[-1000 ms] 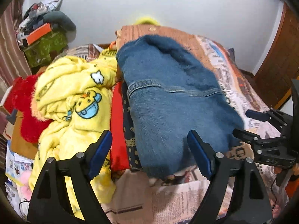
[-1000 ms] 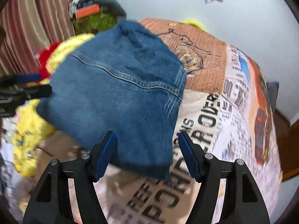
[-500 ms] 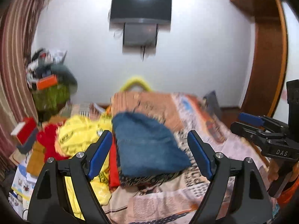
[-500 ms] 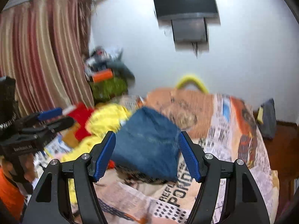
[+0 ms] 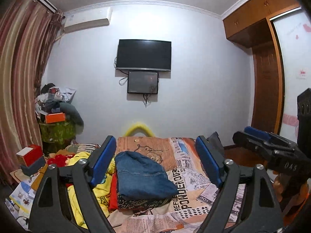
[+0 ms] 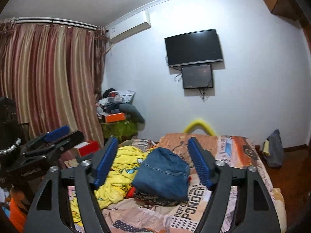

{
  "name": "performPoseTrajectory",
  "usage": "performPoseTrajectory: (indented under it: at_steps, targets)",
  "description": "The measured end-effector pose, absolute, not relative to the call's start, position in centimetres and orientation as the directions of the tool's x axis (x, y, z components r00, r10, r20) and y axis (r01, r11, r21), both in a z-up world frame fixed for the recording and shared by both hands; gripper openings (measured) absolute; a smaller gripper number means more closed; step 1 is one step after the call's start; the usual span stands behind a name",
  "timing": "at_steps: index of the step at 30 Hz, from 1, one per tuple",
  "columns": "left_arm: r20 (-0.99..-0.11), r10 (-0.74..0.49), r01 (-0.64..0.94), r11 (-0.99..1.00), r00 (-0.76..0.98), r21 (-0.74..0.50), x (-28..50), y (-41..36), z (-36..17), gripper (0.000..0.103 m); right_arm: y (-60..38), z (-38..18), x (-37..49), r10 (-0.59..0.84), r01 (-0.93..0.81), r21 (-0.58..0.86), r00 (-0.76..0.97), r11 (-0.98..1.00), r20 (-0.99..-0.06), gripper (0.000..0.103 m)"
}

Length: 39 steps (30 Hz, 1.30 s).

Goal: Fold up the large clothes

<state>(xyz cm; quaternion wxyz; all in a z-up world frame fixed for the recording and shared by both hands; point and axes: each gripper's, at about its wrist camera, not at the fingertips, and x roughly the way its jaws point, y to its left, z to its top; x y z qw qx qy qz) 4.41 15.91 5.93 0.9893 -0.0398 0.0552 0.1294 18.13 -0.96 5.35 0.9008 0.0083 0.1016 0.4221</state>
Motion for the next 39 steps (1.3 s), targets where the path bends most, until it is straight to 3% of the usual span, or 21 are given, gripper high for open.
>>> performPoseTrajectory:
  at_steps: [1, 3, 8, 39]
  targets:
    - [-0.120, 0.262, -0.271, 0.960, 0.958, -0.069, 4.2, 15.8, 5.8, 0.097, -0.9, 5.1, 18.0, 0.750, -0.747, 0.096, 0.638, 0.658, -0.176, 0.081]
    - [-0.115, 0.274, -0.283, 0.956, 0.955, -0.074, 3.8, 15.5, 5.6, 0.101, -0.8, 4.7, 18.1, 0.728, -0.725, 0.095, 0.661, 0.682, -0.181, 0.088]
    - [-0.124, 0.307, -0.317, 0.946, 0.944, -0.069, 3.2, 15.2, 4.9, 0.102, -0.8, 4.9, 18.0, 0.690, -0.691, 0.080, 0.695, 0.719, -0.203, 0.102]
    - [-0.184, 0.285, -0.305, 0.948, 0.941, -0.089, 4.0, 15.2, 3.4, 0.102, -2.0, 3.9, 16.6, 0.657, -0.664, 0.048, 0.724, 0.746, -0.210, 0.103]
